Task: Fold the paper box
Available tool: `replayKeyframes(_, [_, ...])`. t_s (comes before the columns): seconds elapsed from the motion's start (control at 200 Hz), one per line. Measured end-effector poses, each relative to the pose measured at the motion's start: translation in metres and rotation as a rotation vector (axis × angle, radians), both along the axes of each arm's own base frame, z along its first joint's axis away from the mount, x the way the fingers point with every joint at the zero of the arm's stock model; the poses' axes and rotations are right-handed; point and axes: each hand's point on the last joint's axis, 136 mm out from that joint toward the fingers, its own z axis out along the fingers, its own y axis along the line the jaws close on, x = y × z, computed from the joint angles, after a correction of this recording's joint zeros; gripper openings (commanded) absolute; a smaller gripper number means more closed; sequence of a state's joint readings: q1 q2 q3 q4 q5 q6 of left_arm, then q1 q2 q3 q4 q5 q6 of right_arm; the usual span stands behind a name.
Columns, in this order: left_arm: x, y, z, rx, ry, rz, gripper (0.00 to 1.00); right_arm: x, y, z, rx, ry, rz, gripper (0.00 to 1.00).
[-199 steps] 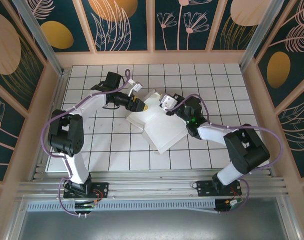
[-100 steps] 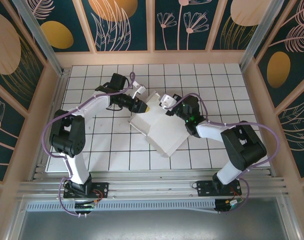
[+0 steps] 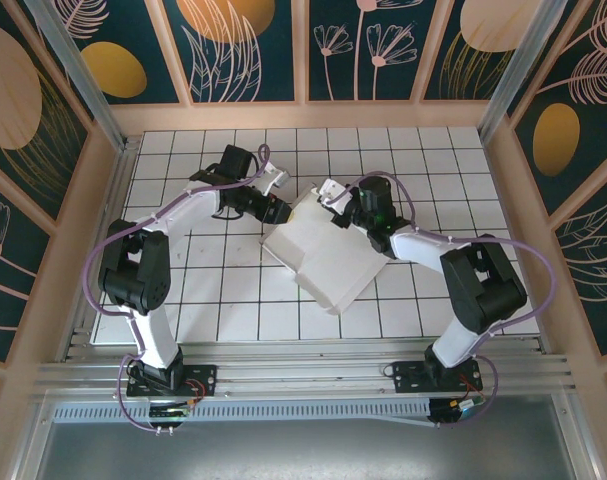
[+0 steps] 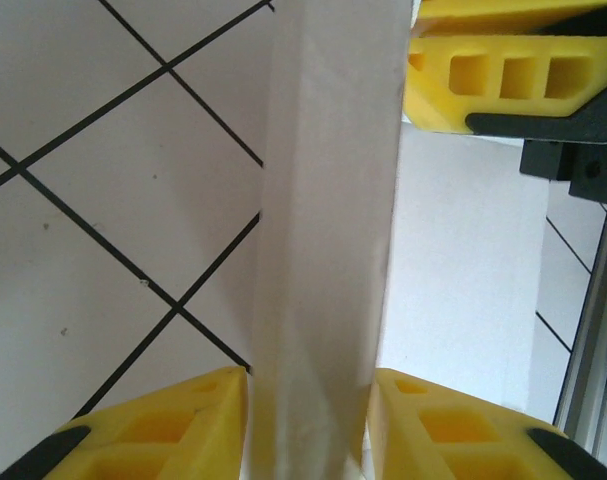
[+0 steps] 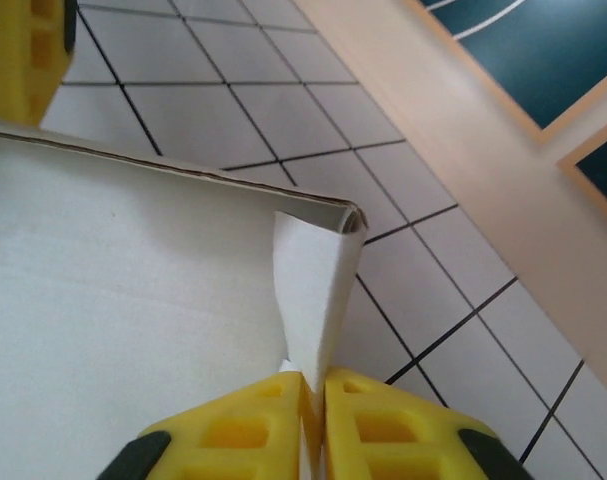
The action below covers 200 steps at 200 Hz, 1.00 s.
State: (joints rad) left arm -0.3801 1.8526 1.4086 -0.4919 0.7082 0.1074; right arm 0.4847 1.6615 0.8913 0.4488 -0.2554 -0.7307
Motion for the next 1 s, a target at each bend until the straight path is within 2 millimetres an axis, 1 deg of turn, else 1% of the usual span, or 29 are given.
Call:
replayKeyframes(0.08, [0.001, 0.002, -0.001, 0.012, -0.004, 0.008, 0.36, 0.001, 0.001, -0.005, -0.001, 0.053, 0.005, 0.21])
replayKeyframes(0.165, [0.002, 0.002, -0.001, 0.013, -0.005, 0.008, 0.36, 0.001, 0.000, -0.008, 0.014, 0.106, 0.013, 0.13])
replayKeyframes(0.235, [0.002, 0.001, -0.001, 0.011, -0.005, 0.008, 0.35, 0.001, -0.003, -0.009, 0.032, 0.133, 0.012, 0.12])
replayKeyframes(0.305, [0.001, 0.000, 0.000, 0.010, -0.003, 0.006, 0.32, 0.001, -0.006, -0.011, 0.036, 0.152, 0.007, 0.16])
replayKeyframes(0.345, [0.000, -0.001, 0.000, 0.010, -0.003, 0.004, 0.30, 0.001, -0.006, -0.013, 0.037, 0.161, 0.006, 0.19])
replayKeyframes(0.44, [-0.001, -0.002, 0.000, 0.010, -0.001, 0.002, 0.29, -0.002, -0.006, -0.018, 0.034, 0.191, 0.012, 0.28])
replayKeyframes(0.536, [-0.002, -0.004, 0.000, 0.011, -0.001, -0.001, 0.29, -0.002, -0.004, -0.025, 0.028, 0.227, 0.022, 0.30])
replayKeyframes(0.686, [-0.003, -0.005, -0.001, 0.014, -0.002, -0.004, 0.29, 0.002, -0.005, -0.035, 0.027, 0.274, 0.028, 0.26])
replayKeyframes(0.881, [-0.003, -0.006, -0.001, 0.014, -0.002, -0.006, 0.28, 0.002, -0.005, -0.044, 0.020, 0.311, 0.035, 0.27])
replayKeyframes(1.001, [-0.004, -0.006, -0.003, 0.024, 0.000, -0.006, 0.28, 0.005, -0.003, -0.048, 0.014, 0.326, 0.036, 0.20])
